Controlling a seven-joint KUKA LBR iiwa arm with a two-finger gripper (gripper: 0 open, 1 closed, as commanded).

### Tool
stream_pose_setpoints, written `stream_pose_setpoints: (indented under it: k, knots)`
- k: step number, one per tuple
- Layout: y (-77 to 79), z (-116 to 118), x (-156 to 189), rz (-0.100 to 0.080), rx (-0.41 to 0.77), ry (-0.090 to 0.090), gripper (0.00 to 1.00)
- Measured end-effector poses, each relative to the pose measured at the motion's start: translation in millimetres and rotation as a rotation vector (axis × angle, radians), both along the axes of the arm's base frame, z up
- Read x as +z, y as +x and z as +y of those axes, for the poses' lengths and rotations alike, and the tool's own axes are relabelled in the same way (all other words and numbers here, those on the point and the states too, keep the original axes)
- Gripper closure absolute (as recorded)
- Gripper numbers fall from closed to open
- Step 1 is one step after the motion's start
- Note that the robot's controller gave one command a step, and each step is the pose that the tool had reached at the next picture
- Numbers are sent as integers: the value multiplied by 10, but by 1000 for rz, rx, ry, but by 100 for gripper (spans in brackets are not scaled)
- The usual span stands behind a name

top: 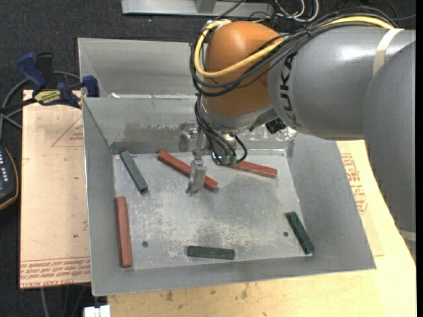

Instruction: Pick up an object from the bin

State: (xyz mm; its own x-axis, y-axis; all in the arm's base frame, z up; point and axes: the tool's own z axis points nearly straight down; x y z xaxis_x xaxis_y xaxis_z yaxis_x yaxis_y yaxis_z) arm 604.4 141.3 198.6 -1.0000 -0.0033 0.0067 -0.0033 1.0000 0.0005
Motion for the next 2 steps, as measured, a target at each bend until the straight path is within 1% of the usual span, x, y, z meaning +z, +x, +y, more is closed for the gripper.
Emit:
stream_pose_setpoints:
  k: [1, 2]
  knots:
    - [275, -322, -786, -2, -75, -2, 0]
    - [328, -786, -1320, -4, -150, -2, 0]
